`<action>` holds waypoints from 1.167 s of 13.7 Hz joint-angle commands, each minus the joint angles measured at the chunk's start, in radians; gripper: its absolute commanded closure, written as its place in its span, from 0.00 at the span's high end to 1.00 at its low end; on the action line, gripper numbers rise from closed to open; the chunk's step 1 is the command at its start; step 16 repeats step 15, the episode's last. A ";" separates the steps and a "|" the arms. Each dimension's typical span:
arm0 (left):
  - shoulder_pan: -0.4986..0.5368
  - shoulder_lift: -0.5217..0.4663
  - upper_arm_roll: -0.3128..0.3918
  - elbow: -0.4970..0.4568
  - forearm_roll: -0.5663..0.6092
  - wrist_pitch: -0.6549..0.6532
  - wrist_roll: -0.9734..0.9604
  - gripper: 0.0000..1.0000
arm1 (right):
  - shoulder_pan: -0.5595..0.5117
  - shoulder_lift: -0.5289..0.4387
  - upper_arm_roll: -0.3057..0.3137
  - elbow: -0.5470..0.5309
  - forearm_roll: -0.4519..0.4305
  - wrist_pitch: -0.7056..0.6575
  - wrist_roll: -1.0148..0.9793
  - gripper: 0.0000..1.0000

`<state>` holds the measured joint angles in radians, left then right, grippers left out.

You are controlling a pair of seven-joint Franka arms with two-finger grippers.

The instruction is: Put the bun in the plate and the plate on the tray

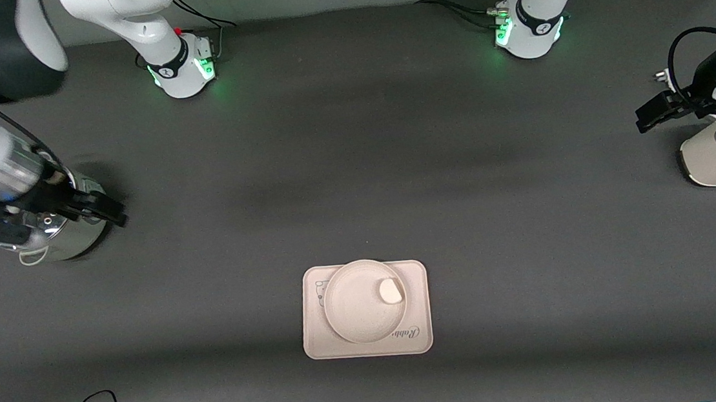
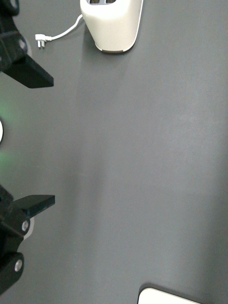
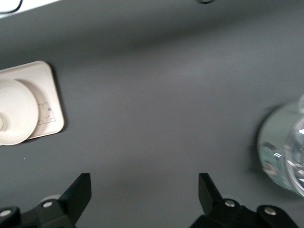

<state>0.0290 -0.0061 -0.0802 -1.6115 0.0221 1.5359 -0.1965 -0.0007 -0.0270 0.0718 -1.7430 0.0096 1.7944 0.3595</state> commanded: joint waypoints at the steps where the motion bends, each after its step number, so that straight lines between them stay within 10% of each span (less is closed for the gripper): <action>1: -0.009 -0.012 0.014 0.007 -0.008 -0.011 -0.007 1.00 | 0.014 -0.088 -0.056 -0.024 0.029 -0.068 -0.025 1.00; 16: 0.002 -0.009 0.010 0.007 -0.005 -0.028 0.005 1.00 | 0.027 -0.070 -0.070 -0.020 0.027 -0.110 -0.065 1.00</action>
